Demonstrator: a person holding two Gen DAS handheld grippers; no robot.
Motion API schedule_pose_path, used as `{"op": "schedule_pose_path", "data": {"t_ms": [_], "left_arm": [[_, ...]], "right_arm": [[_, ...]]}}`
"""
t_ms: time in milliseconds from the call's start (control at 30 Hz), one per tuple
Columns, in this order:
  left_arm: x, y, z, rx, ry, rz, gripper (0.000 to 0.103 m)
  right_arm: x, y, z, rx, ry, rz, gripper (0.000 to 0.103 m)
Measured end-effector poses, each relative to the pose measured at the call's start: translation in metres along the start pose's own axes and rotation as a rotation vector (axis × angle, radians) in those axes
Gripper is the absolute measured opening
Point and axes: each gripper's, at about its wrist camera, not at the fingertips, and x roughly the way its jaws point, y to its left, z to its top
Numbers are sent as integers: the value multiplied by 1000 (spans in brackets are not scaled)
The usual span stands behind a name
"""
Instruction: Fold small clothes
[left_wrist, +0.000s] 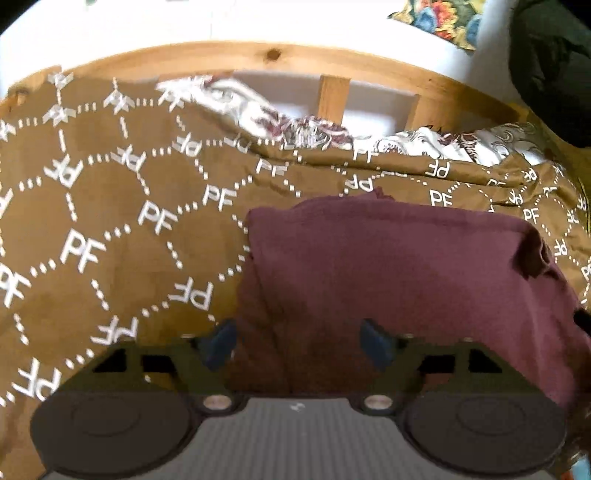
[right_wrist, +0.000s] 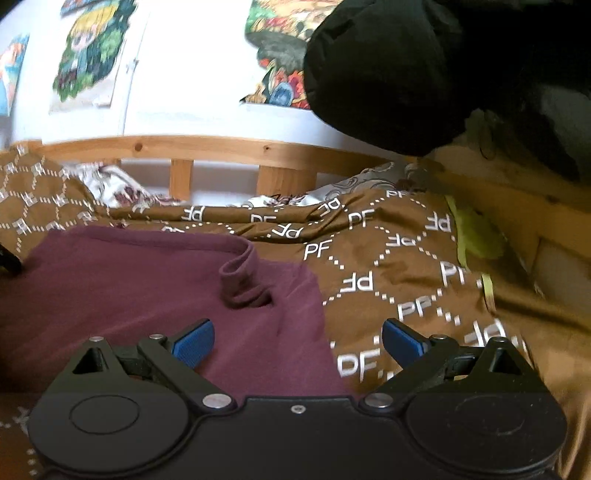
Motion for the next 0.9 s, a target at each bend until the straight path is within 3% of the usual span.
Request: {"op": "schedule_pose_path", "data": {"t_ms": [67,167,267,367,500,733,900], "left_arm": [[-5,1,-3,12,-34,30,100],[-8,8,-5,5,-47,45,101],[-12,16,-8,-9,-45,49,102],[-18,24,-13,-19,-55,45,102],[-24,30,-20,-23,-64,48,102],[-24,27,-25,-6,-57,46,102],[-22,22,-29,5,-40,32,102]], "right_arm": [[16,5,8,-65,45,5,98],[44,19,21,-134,132,42,98],[65,34,33,-199,160,67,98],[84,43,41,-271,164,-2,98],[98,31,43,-270,160,-117,98],[88,-20,56,-96,69,-366,102],[58,-20,47,-92,69,-327,102]]}}
